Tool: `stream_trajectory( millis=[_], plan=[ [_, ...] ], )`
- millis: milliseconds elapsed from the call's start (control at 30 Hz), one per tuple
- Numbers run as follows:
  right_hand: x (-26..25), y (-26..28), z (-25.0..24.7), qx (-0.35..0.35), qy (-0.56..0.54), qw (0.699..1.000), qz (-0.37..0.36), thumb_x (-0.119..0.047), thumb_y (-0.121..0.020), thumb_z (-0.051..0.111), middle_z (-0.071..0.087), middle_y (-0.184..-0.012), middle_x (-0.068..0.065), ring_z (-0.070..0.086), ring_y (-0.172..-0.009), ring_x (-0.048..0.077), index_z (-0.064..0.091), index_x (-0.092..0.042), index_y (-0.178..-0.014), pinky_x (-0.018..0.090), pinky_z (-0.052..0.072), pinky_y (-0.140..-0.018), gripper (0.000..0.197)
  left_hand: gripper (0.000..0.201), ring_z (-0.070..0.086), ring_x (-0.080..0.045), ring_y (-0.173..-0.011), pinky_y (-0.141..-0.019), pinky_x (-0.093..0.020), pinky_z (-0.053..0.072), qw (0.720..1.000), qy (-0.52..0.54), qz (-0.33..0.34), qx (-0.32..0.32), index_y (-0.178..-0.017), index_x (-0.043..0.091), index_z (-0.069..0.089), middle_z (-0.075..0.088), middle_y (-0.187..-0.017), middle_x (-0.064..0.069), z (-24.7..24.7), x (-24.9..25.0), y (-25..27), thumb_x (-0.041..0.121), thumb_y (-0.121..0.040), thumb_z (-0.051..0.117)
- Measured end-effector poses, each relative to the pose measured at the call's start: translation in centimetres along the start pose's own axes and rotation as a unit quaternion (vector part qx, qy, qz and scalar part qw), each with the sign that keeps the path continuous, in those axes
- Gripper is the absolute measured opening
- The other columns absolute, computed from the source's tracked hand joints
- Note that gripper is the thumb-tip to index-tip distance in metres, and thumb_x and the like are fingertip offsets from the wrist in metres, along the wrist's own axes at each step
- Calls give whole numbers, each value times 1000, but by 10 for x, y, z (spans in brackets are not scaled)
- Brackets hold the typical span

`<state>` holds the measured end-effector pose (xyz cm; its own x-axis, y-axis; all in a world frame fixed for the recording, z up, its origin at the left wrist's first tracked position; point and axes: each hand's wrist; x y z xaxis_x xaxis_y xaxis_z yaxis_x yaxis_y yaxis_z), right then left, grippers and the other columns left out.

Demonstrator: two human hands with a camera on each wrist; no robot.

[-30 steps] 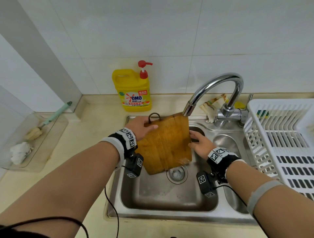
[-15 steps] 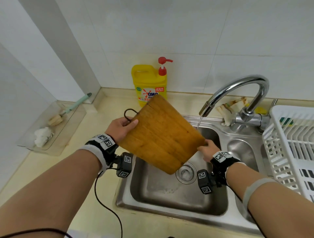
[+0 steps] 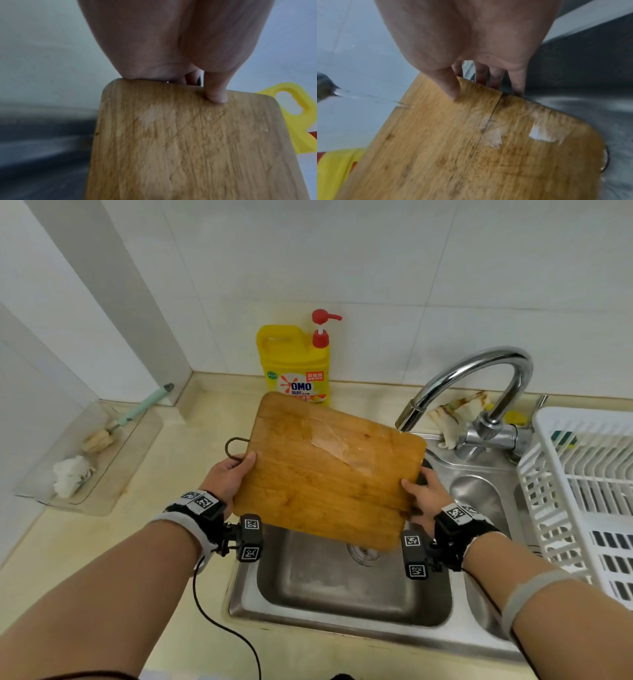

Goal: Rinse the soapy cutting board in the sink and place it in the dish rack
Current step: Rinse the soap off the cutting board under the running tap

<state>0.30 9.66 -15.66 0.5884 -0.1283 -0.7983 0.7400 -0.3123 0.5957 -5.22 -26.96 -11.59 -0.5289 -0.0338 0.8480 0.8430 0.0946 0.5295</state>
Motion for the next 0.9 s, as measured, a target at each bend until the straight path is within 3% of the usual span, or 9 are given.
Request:
stream_trajectory(
  millis=[67, 167, 300, 400, 533, 600, 700, 800, 900],
  plan=[
    [-4, 3, -8, 20, -28, 999, -15, -9, -94, 62, 57, -122, 6, 54, -116, 37, 42, -31, -143, 67, 47, -97, 57, 34, 68, -38, -111, -96, -61, 52, 999, 26, -25, 0, -115, 11, 69, 73, -118, -15, 7, -9, -6, 35, -92, 69],
    [-8, 8, -22, 33, -25, 999, -26, 1, -94, 57, 61, -119, 11, 59, -109, 37, 43, -31, -142, 64, 49, -97, 59, 20, 64, -42, -113, -93, -70, 50, 997, 58, -36, 20, -107, 19, 61, 68, -122, -20, 24, -19, -10, 25, -91, 71],
    [-11, 13, -46, 67, 4, 997, -36, -5, -90, 62, 68, -114, 11, 64, -106, 37, 47, -41, -137, 64, 53, -92, 61, 56, 61, -42, -113, -90, -73, 49, 997, 68, -39, 6, -134, 31, 43, 59, -126, -15, 48, -29, -11, 17, -89, 73],
    [-13, 18, -61, 93, 17, 994, -52, -7, -89, 64, 65, -121, 14, 63, -108, 39, 48, -42, -136, 65, 53, -91, 61, 63, 61, -40, -112, -91, -71, 50, 997, 62, -44, -7, -138, 27, 40, 58, -126, -14, 62, -36, -14, 12, -87, 74],
    [-4, 16, -85, 139, 33, 988, -66, -16, -81, 69, 69, -108, 3, 66, -103, 35, 53, -56, -122, 62, 55, -90, 60, 97, 66, -40, -111, -86, -68, 54, 995, 20, -79, -61, -134, 21, 51, 61, -134, -21, 74, -61, -43, 35, -50, 99],
    [3, 13, -96, 150, 45, 984, -81, -23, -74, 69, 69, -114, 4, 65, -107, 34, 53, -68, -103, 61, 53, -93, 56, 84, 63, -39, -112, -87, -69, 53, 995, 3, -66, -68, -135, 26, 48, 60, -132, -18, 81, -65, -46, 27, -64, 93],
    [-2, 32, -98, 151, 34, 983, -98, -18, -78, 66, 67, -122, 10, 64, -109, 37, 55, -63, -104, 63, 53, -93, 53, 65, 56, -41, -118, -94, -70, 49, 994, -27, -64, -88, -142, 33, 36, 53, -132, -13, 97, -48, -19, 6, -92, 66],
    [-15, 58, -90, 164, 19, 981, -103, -8, -85, 63, 67, -118, 9, 64, -106, 38, 59, -51, -106, 64, 54, -90, 48, 64, 54, -42, -121, -97, -69, 47, 987, -44, -88, -125, -149, 35, 30, 53, -136, -13, 108, -45, -11, 7, -97, 56],
    [-19, 71, -91, 179, 1, 978, -107, -3, -86, 61, 67, -115, 6, 63, -108, 37, 59, -51, -100, 64, 53, -92, 51, 63, 52, -40, -125, -100, -66, 46, 984, -53, -94, -140, -151, 36, 28, 51, -140, -11, 115, -46, -10, 9, -99, 53]
  ],
)
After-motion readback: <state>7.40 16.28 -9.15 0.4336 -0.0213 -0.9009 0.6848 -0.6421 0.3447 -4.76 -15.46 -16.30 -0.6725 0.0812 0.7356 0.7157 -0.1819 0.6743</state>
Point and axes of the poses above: each hand's wrist, its own y-axis away from the middle knuckle, its own z-axis out of the palm, x = y × z
